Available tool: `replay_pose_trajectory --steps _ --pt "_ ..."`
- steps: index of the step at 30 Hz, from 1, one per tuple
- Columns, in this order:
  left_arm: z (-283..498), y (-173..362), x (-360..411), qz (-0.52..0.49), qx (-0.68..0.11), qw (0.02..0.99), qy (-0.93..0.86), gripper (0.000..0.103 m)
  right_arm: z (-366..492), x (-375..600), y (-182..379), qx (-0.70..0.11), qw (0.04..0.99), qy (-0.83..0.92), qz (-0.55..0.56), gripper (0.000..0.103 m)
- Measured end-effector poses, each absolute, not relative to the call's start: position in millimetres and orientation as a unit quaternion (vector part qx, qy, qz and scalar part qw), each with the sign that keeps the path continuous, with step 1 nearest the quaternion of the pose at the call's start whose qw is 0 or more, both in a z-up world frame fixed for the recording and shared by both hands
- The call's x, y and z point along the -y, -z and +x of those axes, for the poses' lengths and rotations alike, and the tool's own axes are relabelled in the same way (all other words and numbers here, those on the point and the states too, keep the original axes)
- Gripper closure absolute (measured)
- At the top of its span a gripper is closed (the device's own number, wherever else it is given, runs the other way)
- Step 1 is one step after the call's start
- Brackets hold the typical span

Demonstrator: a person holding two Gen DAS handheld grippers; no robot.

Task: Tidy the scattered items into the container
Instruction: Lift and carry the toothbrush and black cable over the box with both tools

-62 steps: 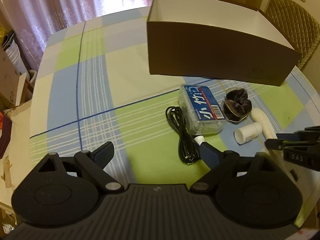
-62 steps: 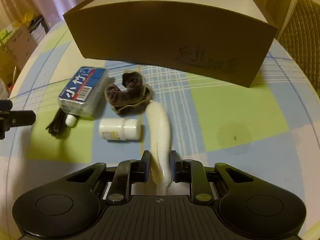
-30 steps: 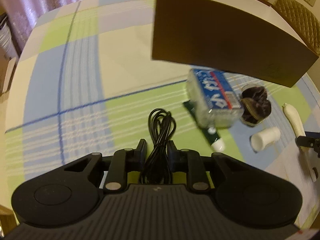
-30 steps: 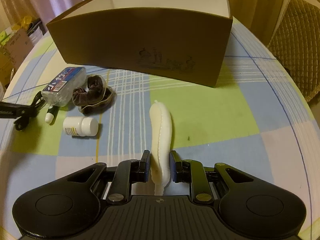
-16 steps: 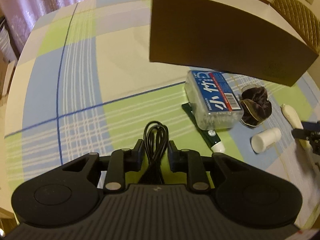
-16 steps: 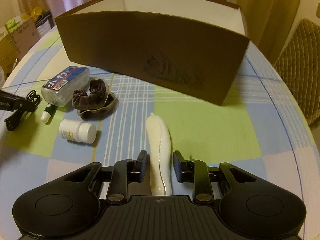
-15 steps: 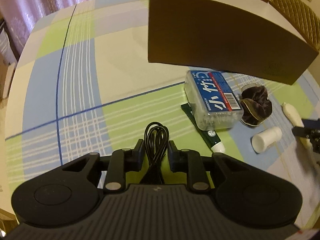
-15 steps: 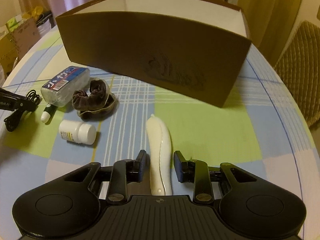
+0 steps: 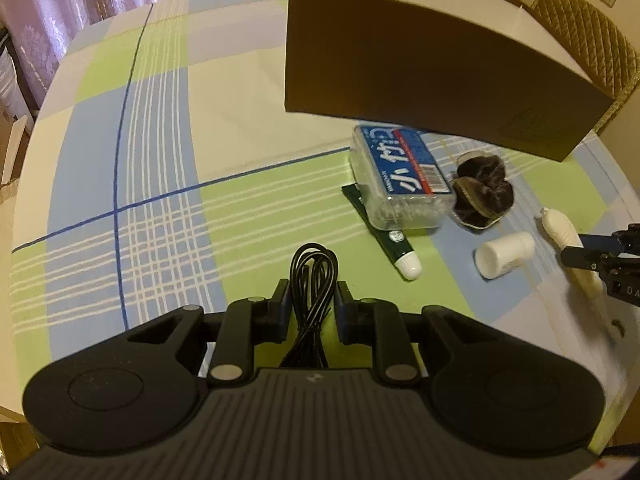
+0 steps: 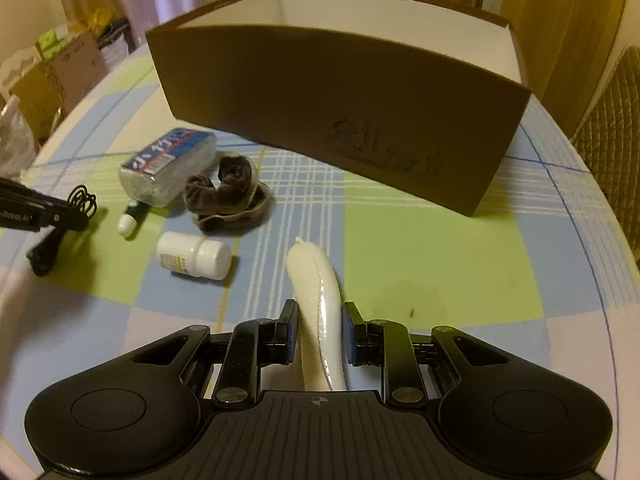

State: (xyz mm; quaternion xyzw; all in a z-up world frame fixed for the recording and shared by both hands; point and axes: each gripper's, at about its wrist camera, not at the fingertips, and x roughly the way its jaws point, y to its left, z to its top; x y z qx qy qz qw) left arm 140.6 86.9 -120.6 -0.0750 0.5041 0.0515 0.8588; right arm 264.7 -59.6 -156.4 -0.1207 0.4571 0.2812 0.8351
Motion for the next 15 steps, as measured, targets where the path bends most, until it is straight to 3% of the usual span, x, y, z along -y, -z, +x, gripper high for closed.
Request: replay_pose_trajectory --steps 15 --pt "129 91 -74 -0.067 -0.472 0.878 -0.038 0.091 259 77 130 -0.442 0.850 -0.279 -0.067 0.083"
